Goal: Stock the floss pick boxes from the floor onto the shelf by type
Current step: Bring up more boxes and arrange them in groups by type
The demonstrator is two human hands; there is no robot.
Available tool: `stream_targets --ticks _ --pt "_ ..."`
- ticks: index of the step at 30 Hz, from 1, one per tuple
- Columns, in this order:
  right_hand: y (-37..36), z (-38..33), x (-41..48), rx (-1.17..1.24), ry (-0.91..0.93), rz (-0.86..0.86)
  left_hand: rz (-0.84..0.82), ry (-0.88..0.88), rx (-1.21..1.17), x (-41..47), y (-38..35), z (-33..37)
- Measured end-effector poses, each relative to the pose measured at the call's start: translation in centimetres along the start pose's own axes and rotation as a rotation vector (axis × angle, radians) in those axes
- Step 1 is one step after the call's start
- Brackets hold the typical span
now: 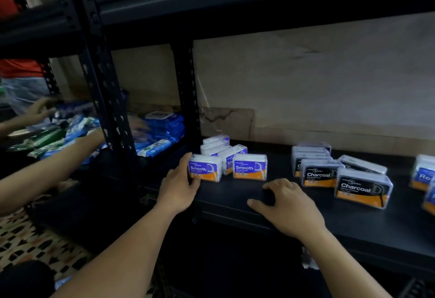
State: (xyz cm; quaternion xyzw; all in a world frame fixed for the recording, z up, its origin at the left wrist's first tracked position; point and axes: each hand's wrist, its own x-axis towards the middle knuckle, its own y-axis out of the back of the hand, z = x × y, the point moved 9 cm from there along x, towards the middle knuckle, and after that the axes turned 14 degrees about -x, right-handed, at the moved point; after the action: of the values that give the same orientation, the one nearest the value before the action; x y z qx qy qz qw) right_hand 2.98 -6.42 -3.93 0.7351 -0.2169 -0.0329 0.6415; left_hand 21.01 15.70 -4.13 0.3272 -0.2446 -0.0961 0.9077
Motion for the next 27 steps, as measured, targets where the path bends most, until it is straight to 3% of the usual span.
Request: stream_targets --ticks 12,20,24,27 --pt "0.0 -0.7 -0.2 -0.115 0.041 0.063 0.046 -0.014 -0.013 -0.3 0.2 0.3" --pt "-0.2 -1.0 0.0 -0.153 0.050 0.075 0.103 -0.016 -0.252 0.0 0.9 -0.6" --pt "-0.4 -1.0 0.0 -0.143 0.059 0.041 0.167 -0.241 0.079 -0.3 1.2 4.6" --pt "-0.2 -1.1 -0.1 -0.135 0.058 0.030 0.066 -0.372 0.166 0.3 -0.7 9.6"
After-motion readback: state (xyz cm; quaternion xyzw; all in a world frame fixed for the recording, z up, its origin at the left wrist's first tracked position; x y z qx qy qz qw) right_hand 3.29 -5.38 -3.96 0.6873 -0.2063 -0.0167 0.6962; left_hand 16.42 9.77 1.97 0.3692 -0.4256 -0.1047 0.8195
